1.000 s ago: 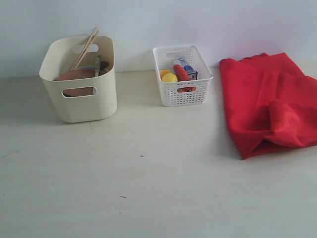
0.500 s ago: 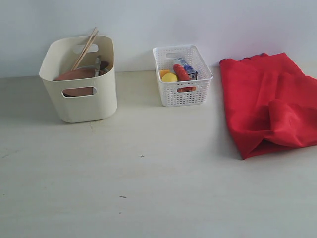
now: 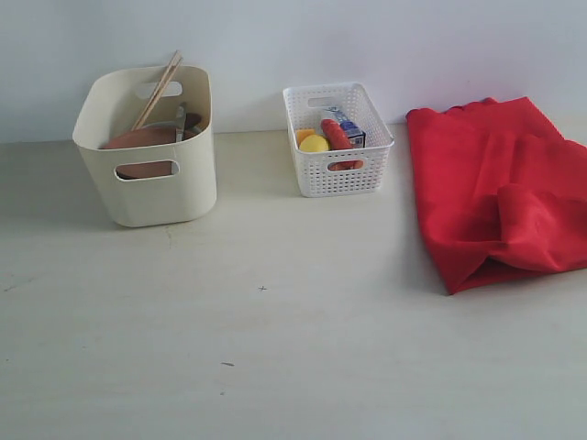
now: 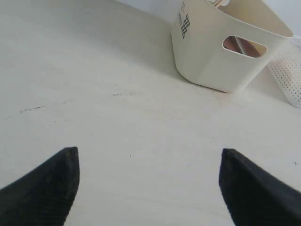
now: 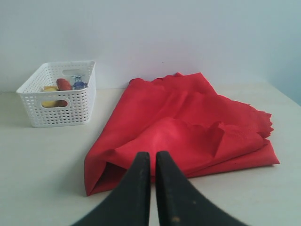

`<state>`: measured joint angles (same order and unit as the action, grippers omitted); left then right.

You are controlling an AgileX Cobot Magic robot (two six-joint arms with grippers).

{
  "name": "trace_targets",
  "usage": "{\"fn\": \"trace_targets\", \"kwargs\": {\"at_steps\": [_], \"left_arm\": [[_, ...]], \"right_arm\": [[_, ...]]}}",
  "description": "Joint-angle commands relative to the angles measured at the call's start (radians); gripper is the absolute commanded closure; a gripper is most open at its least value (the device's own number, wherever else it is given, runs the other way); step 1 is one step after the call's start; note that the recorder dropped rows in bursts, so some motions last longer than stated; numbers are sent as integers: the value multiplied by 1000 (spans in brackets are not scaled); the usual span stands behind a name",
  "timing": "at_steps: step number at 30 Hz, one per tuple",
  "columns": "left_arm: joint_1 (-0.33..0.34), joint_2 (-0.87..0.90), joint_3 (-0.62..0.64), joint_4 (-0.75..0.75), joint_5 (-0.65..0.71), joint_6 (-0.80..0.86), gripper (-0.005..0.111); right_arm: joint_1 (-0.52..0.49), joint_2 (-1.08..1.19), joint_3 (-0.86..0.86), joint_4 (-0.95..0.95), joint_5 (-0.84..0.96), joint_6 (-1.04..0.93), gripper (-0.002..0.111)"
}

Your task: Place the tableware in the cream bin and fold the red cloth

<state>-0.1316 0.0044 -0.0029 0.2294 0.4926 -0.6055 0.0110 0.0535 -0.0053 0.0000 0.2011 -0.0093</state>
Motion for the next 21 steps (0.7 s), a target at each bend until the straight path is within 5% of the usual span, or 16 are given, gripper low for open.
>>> {"fn": "trace_targets", "kwargs": {"at_steps": [1,9,15,21], "left_arm": [[4,-4,3,-2,-10,4,29],[4,-4,3,58,-95,32,29],[17,-4,3,-17,-146,318,29],[102,-4,3,-166,-147,574,29]], "right_arm": [[1,-7,5,0,-9,-5,103],[1,-7,5,0,-9,-5,103],[1,-7,5,0,-9,-5,103],[1,-7,5,0,-9,4,103]]}}
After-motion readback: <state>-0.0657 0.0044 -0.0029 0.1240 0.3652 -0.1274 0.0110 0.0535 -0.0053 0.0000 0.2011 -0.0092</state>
